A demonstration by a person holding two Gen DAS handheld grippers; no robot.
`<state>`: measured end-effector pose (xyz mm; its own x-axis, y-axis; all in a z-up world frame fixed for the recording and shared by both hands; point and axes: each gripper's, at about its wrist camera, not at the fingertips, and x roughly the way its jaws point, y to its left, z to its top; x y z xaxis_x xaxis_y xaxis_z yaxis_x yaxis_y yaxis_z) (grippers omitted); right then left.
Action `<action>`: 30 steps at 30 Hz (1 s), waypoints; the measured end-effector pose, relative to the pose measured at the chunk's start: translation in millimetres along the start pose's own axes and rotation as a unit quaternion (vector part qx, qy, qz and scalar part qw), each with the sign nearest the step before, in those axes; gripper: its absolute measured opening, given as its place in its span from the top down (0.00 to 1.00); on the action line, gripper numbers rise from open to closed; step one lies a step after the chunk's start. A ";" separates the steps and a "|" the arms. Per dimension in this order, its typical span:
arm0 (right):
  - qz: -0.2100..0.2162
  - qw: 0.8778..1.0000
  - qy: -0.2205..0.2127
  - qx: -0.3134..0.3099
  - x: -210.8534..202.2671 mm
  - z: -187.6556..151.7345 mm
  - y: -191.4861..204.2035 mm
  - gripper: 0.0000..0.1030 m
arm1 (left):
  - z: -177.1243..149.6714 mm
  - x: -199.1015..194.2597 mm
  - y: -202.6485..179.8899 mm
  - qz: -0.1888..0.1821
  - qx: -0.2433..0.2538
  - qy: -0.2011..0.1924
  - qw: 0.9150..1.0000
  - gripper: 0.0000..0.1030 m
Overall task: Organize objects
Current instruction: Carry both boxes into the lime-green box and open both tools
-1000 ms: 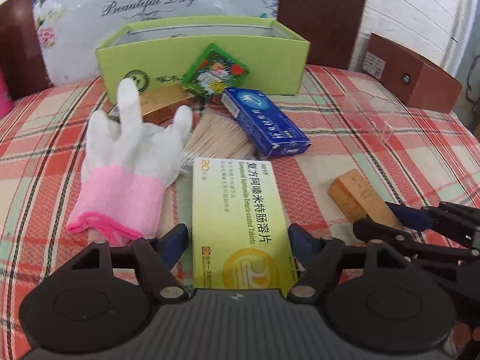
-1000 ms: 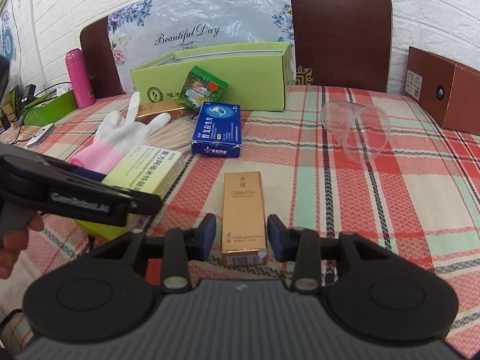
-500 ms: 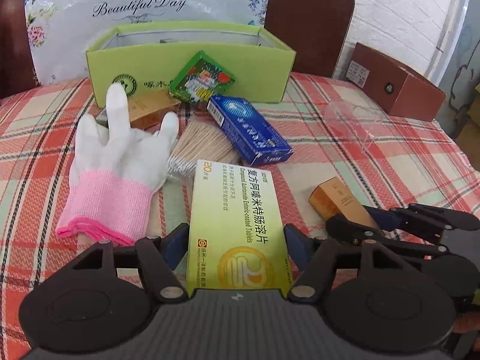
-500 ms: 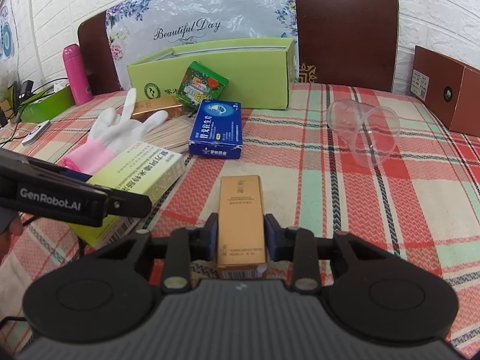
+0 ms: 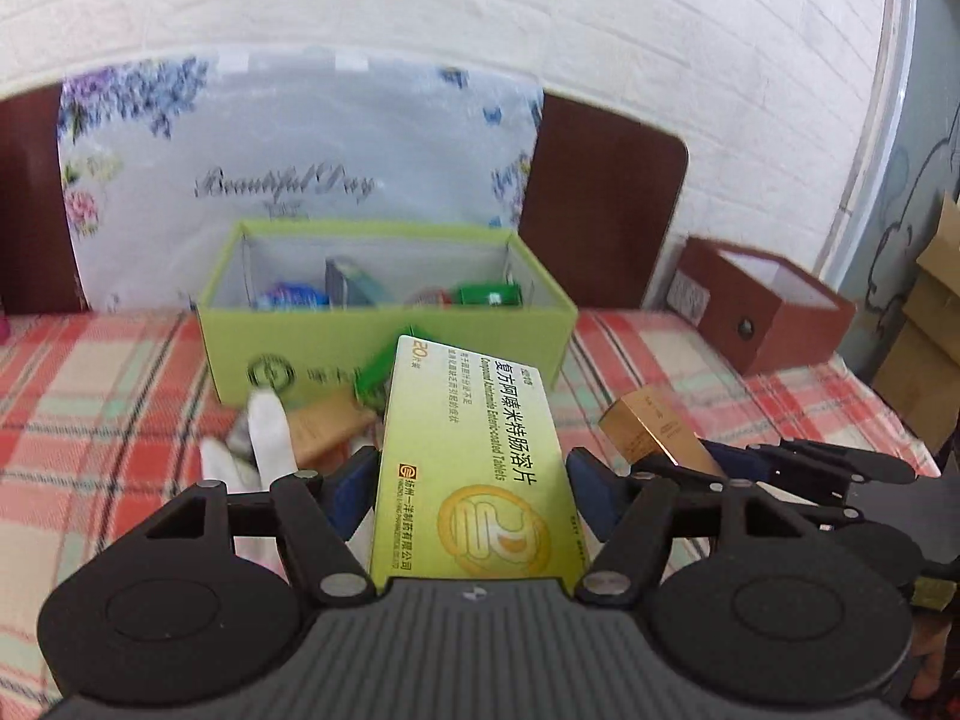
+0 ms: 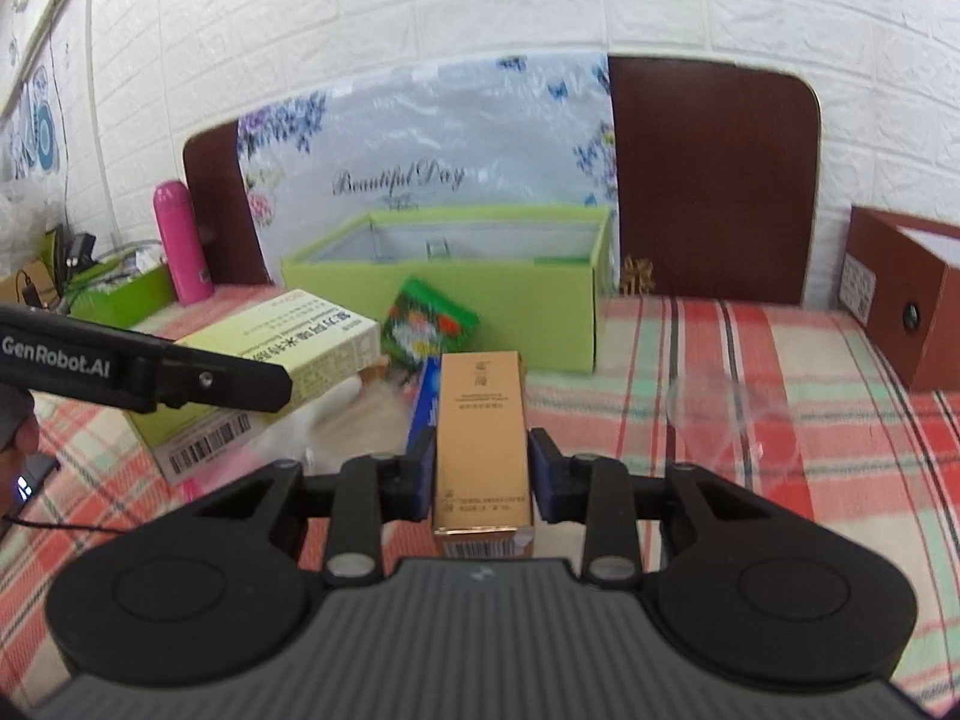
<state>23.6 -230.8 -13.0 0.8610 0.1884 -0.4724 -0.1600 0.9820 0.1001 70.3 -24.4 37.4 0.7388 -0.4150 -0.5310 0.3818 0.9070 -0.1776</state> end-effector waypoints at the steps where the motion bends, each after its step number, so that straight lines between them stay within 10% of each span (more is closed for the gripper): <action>1: 0.001 1.000 -0.007 -0.005 2.4 7.0 0.1 0.70 | 7.7 -0.4 3.3 0.001 -0.002 -0.007 1.000 0.31; 12: -0.009 0.998 -0.054 -0.042 53.3 75.1 -1.6 0.70 | 89.8 46.4 51.3 0.046 -0.043 -0.048 0.997 0.31; 25: -0.005 1.000 -0.013 -0.013 191.8 112.2 -18.9 0.70 | 116.2 143.5 109.7 0.070 -0.080 -0.027 0.994 0.31; 30: 0.014 1.000 -0.001 -0.016 218.8 100.5 -16.9 0.40 | 101.9 145.8 122.8 0.058 -0.103 -0.015 0.993 0.29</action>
<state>263.2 -207.3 -30.0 0.8567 0.2149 -0.4688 -0.1983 0.9764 0.0853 281.5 19.2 22.6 0.7883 -0.3057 -0.5339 0.1740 0.9431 -0.2832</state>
